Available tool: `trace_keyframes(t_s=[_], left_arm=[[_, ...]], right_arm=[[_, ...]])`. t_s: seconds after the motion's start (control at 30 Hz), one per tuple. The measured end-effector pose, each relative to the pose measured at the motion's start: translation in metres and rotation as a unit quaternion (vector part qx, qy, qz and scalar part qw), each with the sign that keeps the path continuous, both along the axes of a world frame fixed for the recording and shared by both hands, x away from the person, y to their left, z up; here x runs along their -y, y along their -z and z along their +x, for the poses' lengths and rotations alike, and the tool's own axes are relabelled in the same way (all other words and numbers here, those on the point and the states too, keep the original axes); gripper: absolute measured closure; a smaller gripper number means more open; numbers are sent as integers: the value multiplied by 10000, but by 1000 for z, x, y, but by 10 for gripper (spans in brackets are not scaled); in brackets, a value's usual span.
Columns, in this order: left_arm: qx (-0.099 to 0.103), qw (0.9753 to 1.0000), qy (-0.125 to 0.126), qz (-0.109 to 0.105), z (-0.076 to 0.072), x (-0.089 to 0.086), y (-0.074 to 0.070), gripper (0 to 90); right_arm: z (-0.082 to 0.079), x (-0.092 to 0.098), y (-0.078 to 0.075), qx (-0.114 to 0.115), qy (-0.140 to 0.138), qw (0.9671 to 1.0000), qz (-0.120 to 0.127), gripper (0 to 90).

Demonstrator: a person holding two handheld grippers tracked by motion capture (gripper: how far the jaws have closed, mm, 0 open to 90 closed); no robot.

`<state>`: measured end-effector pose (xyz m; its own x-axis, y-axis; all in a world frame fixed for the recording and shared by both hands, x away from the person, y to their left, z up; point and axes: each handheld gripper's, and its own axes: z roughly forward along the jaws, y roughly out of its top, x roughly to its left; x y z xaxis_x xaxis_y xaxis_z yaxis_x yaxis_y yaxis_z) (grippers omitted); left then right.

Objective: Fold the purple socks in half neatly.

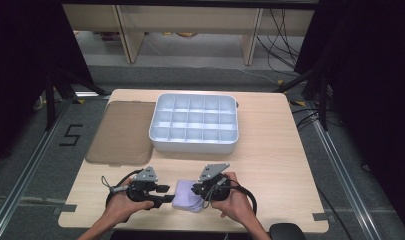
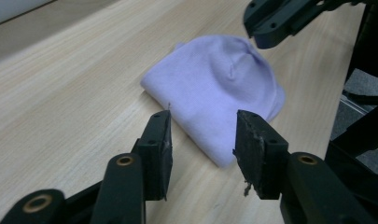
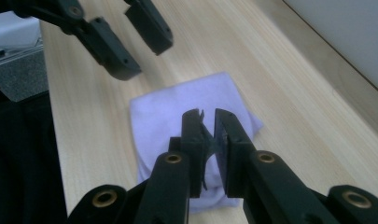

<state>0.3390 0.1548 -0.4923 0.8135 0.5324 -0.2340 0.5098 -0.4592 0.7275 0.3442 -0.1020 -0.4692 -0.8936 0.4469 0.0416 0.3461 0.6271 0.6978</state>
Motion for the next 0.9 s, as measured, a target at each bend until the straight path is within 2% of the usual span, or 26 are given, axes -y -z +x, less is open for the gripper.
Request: trace_keyframes(t_s=[0.03,0.07,0.1,0.13,0.23,0.3,0.33,0.4,0.47,0.57,0.63,0.73,0.83,0.9], left_arm=[[-41,10000,-48,-26,0,0,1,550],[-76,9999,-99,18,1,0,2,543],[-61,9999,-88,5,2,0,3,534],[-92,9999,-131,14,2,0,3,529],[-129,9998,-136,92,4,0,5,522],[-197,9997,-140,65,4,1,6,510],[-219,9996,-178,77,5,2,7,504],[-298,9994,-184,53,5,4,9,493],[-376,9991,-166,96,7,5,11,484],[-524,9985,-162,68,9,10,15,484],[-566,9983,-117,80,10,13,16,496],[-626,9980,-24,97,10,18,18,532],[-486,9987,-34,147,10,22,18,608],[-456,9989,29,95,9,24,20,677]], right_arm=[[0,0,-1,3,-50,10000,-57,828],[-1,-2,0,14,-60,10000,-1,827],[-1,-2,0,-86,-120,9998,-101,826],[-1,-4,4,-124,-145,9998,-102,826],[1,-4,16,-316,-205,9983,-435,826],[1,-6,22,-401,-131,9977,-539,827],[0,-7,24,-436,-79,9974,-571,829],[1,-8,25,-370,-158,9972,-627,831],[-1,-8,25,-432,-66,9969,-650,831],[-1,-9,26,-431,-32,9972,-610,831],[-1,-8,25,-412,-24,9968,-684,831],[-1,-9,27,-442,-41,9972,-594,831],[-1,-9,26,-429,-134,9972,-590,831],[-1,-9,26,-392,-37,9971,-651,831]])
